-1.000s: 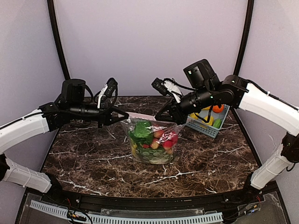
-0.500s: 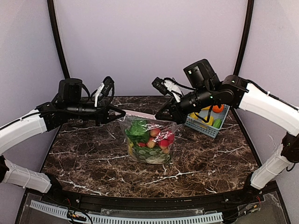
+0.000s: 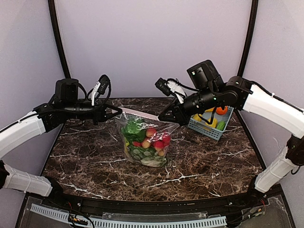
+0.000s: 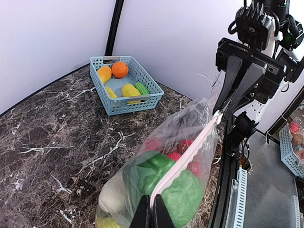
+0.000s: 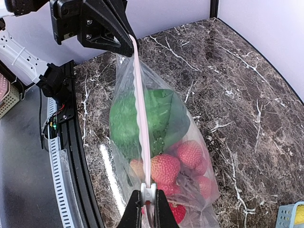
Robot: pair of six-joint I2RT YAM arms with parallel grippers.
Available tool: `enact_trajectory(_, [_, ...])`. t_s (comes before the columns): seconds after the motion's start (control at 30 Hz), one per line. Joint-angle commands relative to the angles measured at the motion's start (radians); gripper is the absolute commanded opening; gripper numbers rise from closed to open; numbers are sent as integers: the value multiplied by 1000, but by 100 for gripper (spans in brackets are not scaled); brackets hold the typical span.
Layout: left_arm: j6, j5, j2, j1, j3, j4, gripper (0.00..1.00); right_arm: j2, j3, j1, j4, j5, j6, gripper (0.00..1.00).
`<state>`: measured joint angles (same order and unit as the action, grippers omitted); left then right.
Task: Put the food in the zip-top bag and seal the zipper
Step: Zip the zipper on the zipper food storage bag.
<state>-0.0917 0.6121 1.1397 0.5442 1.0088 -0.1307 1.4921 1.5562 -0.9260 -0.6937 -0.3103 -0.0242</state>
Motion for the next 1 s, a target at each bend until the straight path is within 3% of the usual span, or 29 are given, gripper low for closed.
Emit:
enact_trajectory(0.0, [-20,-51,-42,-53,-6,6,1,-41,-25,15,-66,33,9,0])
enact_trajectory(0.97, [-63,-59,-58,-245,-12,15,1,-64,-59,34,-76,45,6,0])
